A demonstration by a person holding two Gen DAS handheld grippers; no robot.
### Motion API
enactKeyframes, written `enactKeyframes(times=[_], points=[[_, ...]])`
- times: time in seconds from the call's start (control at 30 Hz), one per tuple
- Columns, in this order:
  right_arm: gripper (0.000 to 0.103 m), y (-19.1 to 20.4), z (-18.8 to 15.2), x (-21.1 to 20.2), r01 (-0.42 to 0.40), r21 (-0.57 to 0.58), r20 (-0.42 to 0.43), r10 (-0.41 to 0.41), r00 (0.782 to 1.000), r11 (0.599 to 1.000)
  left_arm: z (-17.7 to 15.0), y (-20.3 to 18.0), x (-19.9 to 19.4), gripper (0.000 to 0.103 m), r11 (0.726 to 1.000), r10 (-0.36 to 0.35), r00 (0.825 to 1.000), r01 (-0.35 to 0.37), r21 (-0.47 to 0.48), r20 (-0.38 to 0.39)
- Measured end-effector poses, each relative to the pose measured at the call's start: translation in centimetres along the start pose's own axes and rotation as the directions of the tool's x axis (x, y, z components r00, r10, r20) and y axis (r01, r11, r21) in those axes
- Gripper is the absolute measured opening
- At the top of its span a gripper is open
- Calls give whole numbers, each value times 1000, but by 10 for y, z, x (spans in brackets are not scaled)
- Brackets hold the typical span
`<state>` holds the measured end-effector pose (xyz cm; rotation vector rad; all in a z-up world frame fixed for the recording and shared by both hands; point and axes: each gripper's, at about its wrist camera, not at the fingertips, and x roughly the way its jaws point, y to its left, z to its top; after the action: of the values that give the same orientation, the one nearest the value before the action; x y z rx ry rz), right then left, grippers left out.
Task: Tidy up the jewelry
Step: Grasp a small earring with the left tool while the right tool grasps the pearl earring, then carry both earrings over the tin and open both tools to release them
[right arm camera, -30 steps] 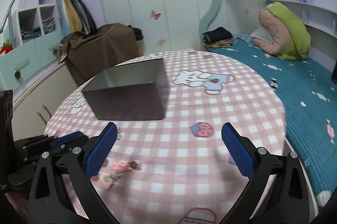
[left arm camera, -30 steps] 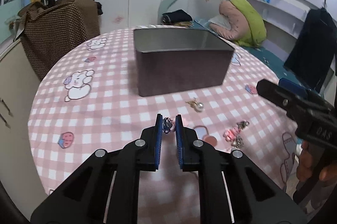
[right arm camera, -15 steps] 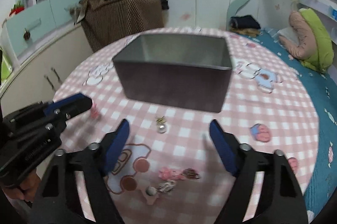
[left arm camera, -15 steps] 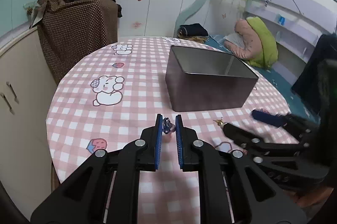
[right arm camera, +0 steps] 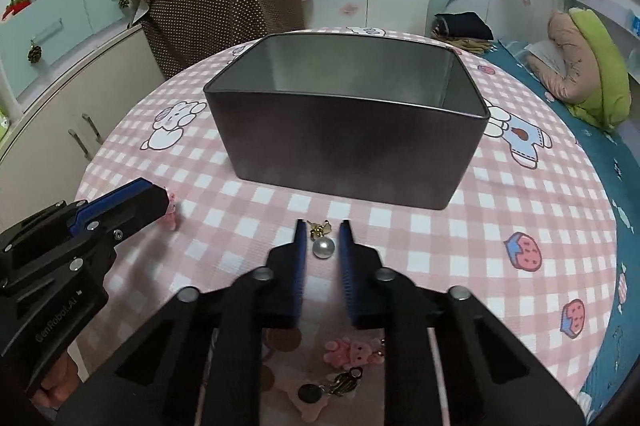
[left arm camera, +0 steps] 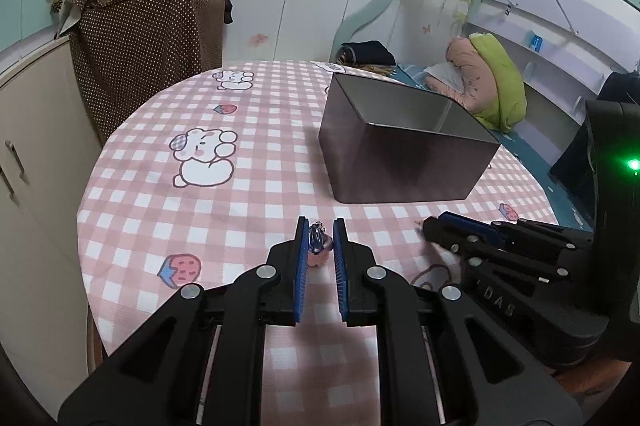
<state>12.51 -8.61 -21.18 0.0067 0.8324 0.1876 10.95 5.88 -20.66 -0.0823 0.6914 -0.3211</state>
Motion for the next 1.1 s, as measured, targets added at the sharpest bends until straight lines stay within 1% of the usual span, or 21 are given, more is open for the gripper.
enactKeyframes(times=[0.23, 0.47, 0.67, 0.73, 0.93, 1.1], points=[[11, -4, 0, -4, -19, 31, -1, 19, 1000, 999, 1, -6, -1, 13, 1000, -14, 1000, 14, 20, 6], [11, -10, 0, -15, -31, 42, 32, 30, 999, 999, 5, -13, -4, 13, 1000, -10, 1000, 10, 15, 21], [11, -18, 7, -29, -33, 51, 81, 29, 996, 998, 14, -21, -8, 13, 1000, 0, 999, -1, 25, 53], [11, -21, 10, -34, -34, 54, 101, 29, 994, 998, 20, -25, -10, 13, 1000, -9, 998, 7, 27, 63], [11, -33, 24, -49, -52, 77, 165, 39, 986, 996, 33, -37, -14, 13, 998, 10, 995, -15, 53, 101], [11, -40, 37, -60, -55, 76, 219, 37, 975, 996, 47, -51, -19, 13, 996, 16, 988, -30, 85, 155]])
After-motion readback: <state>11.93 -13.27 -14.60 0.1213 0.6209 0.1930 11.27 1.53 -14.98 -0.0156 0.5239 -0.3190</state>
